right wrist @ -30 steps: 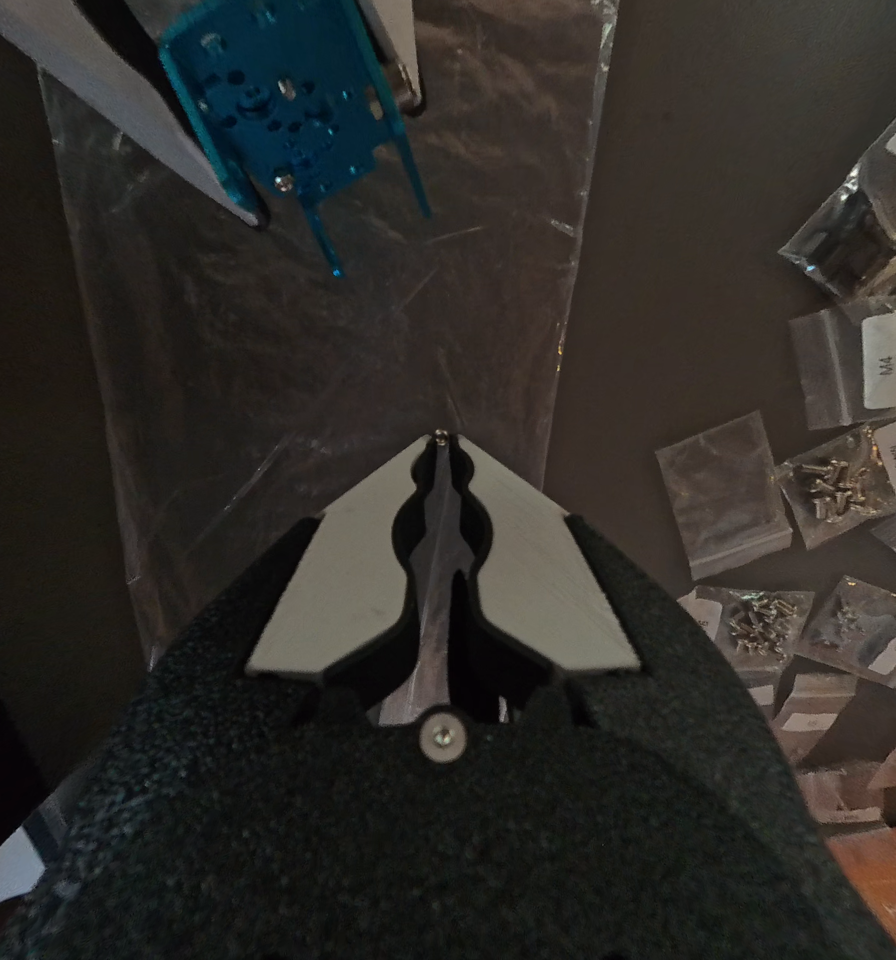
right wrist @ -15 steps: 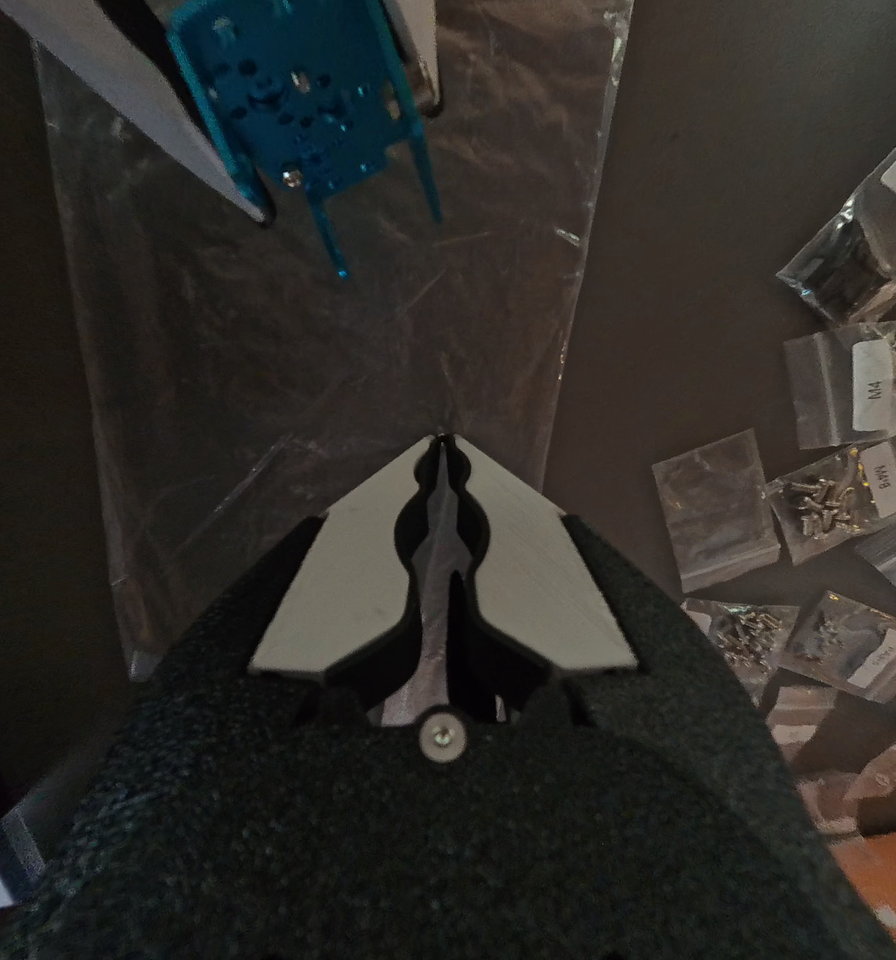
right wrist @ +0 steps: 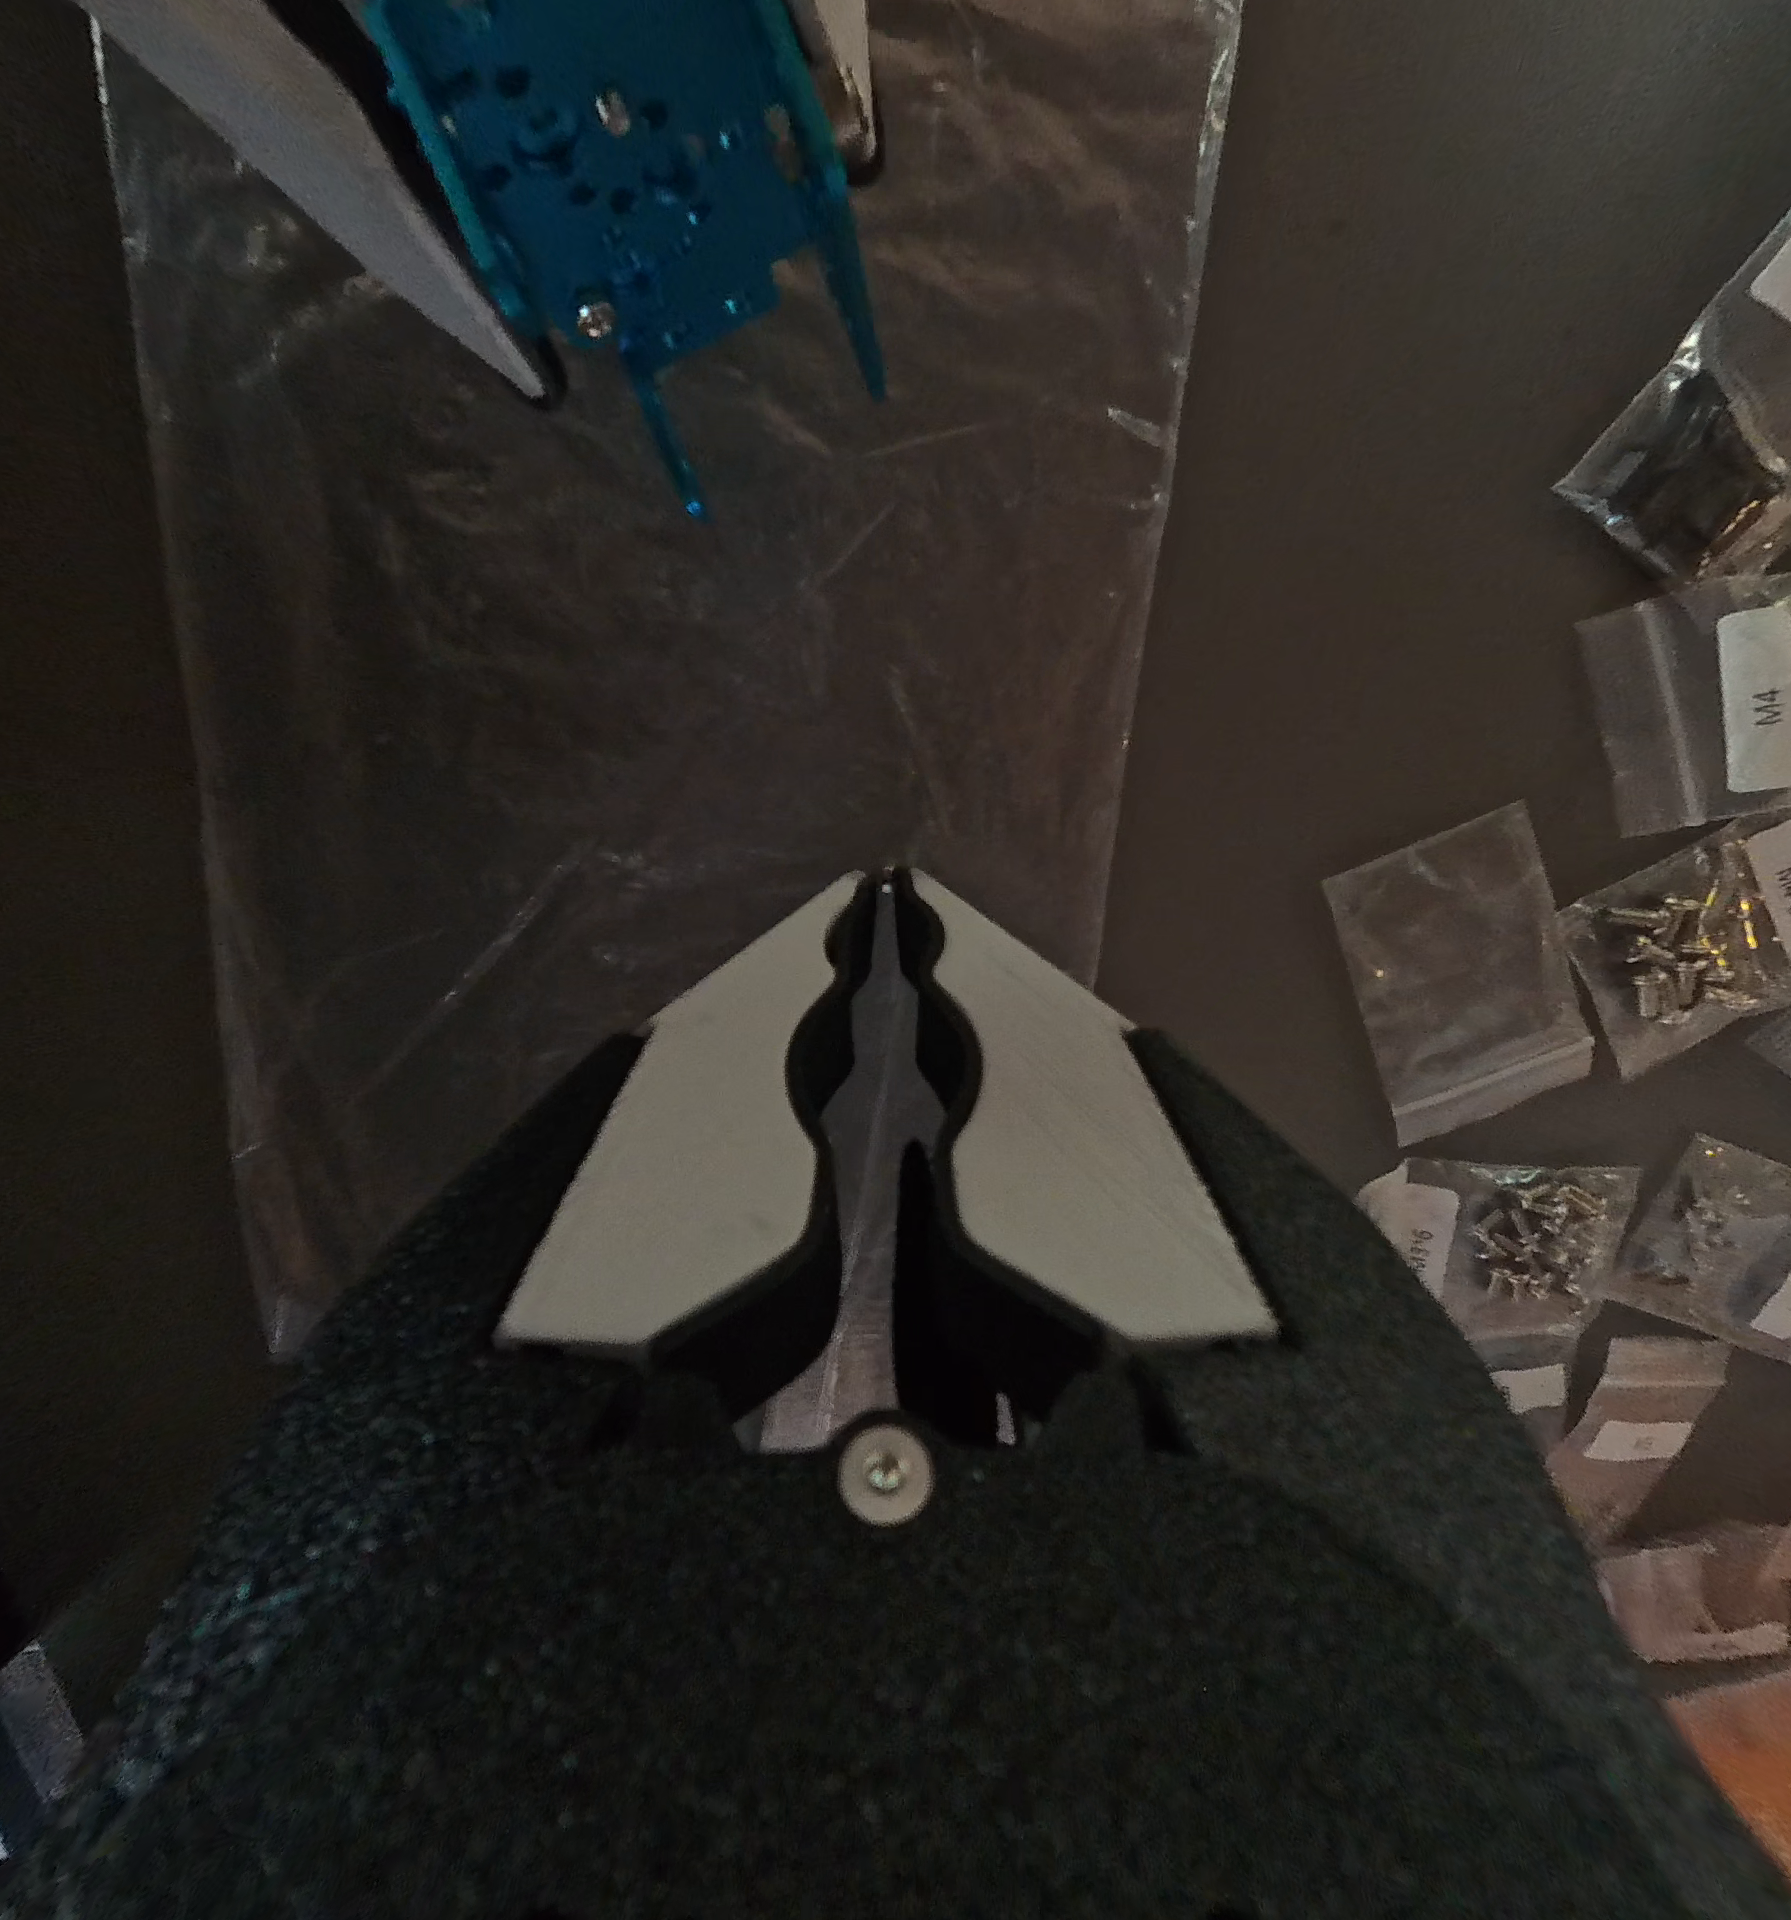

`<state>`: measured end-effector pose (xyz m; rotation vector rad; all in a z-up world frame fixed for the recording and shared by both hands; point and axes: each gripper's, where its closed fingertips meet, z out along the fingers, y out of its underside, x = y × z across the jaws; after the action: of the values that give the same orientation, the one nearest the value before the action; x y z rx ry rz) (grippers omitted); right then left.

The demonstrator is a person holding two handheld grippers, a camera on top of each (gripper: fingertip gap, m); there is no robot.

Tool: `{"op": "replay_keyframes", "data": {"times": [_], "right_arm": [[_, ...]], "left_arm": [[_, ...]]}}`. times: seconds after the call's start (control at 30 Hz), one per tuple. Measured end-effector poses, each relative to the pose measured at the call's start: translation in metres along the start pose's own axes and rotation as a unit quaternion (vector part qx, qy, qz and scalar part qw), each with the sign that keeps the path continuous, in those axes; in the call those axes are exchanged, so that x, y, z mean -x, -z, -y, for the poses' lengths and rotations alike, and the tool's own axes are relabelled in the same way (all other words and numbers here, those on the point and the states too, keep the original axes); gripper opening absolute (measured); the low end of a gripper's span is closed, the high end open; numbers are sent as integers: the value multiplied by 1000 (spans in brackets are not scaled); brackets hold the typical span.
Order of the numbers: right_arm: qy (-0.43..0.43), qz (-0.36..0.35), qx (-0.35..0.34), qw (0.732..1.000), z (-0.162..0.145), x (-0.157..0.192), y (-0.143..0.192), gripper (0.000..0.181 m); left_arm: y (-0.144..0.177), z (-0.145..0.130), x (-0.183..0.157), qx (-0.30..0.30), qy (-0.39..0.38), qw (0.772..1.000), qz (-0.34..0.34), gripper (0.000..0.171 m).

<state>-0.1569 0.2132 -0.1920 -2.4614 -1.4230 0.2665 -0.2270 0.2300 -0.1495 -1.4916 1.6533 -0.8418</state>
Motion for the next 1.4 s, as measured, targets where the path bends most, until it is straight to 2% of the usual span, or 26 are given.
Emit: {"op": "replay_keyframes", "data": {"times": [0.23,0.73,0.97,1.17,1.4], "right_arm": [[-5,17,5,1000,-1,5,-1,4],[23,-3,22,1000,2,5,-4,4],[20,-1,7,1000,3,5,-4,4],[-8,25,-46,999,5,3,1,0],[9,15,-22,1000,-1,6,2,7]], "left_arm": [[0,0,0,0,-2,1000,1,39],[0,0,-1,1,-4,1000,0,39],[1,1,0,-2,-4,1000,2,39],[1,2,-1,-3,-4,1000,1,39],[-1,1,-2,-2,-6,1000,-2,39]]}}
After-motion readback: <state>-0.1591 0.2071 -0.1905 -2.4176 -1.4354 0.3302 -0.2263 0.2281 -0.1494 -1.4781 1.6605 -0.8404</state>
